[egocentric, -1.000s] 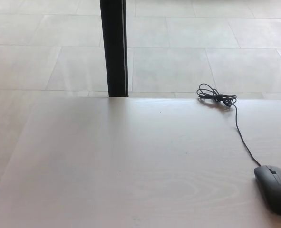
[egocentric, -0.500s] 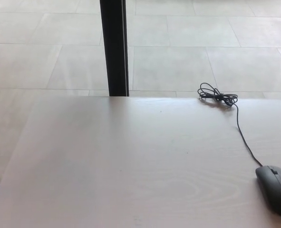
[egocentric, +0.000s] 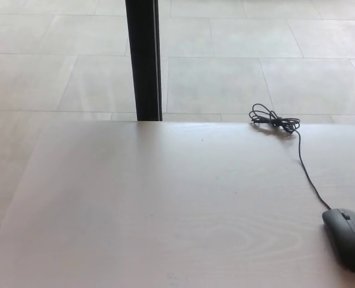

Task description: The robot uses its right fingers to click on the left button of the black mouse placed on the table.

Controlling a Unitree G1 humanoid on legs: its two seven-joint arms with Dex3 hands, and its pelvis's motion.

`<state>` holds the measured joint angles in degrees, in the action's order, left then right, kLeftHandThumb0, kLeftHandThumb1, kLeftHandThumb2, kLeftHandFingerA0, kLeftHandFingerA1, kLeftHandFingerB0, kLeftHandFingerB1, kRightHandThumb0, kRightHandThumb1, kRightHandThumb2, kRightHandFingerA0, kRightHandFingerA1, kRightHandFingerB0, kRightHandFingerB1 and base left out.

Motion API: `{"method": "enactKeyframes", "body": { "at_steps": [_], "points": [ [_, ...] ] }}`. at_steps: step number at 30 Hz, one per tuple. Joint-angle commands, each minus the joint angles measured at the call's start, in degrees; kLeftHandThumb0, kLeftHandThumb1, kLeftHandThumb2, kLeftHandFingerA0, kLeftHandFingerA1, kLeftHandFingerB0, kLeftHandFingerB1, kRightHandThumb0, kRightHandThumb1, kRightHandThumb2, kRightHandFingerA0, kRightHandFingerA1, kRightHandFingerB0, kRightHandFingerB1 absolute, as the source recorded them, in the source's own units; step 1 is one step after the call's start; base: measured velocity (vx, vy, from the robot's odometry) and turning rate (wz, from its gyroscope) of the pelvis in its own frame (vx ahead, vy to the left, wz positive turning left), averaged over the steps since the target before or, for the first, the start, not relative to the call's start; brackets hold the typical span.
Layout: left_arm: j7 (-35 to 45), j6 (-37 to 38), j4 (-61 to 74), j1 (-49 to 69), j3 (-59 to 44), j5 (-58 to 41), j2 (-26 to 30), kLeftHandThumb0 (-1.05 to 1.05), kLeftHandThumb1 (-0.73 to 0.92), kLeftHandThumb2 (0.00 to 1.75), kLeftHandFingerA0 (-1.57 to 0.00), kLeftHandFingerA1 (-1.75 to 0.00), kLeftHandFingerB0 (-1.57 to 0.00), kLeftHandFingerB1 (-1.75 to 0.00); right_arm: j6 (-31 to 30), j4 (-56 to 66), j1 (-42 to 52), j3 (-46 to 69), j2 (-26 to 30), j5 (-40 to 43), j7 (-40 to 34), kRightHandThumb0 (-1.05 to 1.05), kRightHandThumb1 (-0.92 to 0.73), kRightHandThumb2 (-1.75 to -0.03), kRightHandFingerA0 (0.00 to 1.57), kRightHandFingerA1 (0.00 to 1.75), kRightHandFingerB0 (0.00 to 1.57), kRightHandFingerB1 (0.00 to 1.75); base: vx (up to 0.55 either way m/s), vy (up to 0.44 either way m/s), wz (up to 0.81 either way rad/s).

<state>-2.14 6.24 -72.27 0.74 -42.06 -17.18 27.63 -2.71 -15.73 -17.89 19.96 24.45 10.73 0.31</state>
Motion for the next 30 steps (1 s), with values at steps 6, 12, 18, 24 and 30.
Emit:
{"method": "enactKeyframes", "body": {
  "at_steps": [6,12,18,24,30],
  "points": [
    [-0.41,1.87,-0.29,0.12,0.99,-0.95,1.95,-0.64,0.55,0.57,-0.90,-0.73,-0.62,-0.50,-5.09,1.49,0.49,-15.95,0.53,-9.80,4.15,-0.55,-0.46,-0.82,0.35,0.56,0.40,0.50,0.00,0.000,0.00],
    [-0.25,1.65,-0.54,-0.13,1.40,-0.86,2.30,-0.66,0.55,0.57,-0.89,-0.74,-0.60,-0.51,-3.96,-1.12,0.14,-22.67,2.53,-14.81,4.70,-0.42,-0.62,-0.59,0.42,0.45,0.45,0.36,0.00,0.000,0.00],
    [-0.26,2.26,-0.26,-0.29,1.26,-1.15,2.22,-0.64,0.54,0.57,-0.92,-0.81,-0.61,-0.52,0.24,-3.31,0.23,-28.59,5.22,-21.41,4.03,-0.43,-0.63,-0.59,0.40,0.47,0.44,0.36,0.00,0.000,0.00],
    [-0.49,2.12,-0.37,-0.71,1.33,-0.99,2.51,-0.65,0.55,0.57,-0.87,-0.75,-0.61,-0.50,3.84,-3.92,0.62,-32.62,8.21,-26.90,2.43,-0.43,-0.63,-0.59,0.49,0.59,0.45,0.36,0.00,0.000,0.00],
    [-0.88,2.20,-0.40,-0.61,2.34,-0.02,2.79,-0.68,0.56,0.57,-0.89,-0.71,-0.60,-0.50,8.81,-5.54,0.96,-34.18,10.16,-29.37,1.54,-0.38,-0.61,-0.58,0.39,0.42,0.45,0.37,0.00,0.000,0.00]
  ]
}}
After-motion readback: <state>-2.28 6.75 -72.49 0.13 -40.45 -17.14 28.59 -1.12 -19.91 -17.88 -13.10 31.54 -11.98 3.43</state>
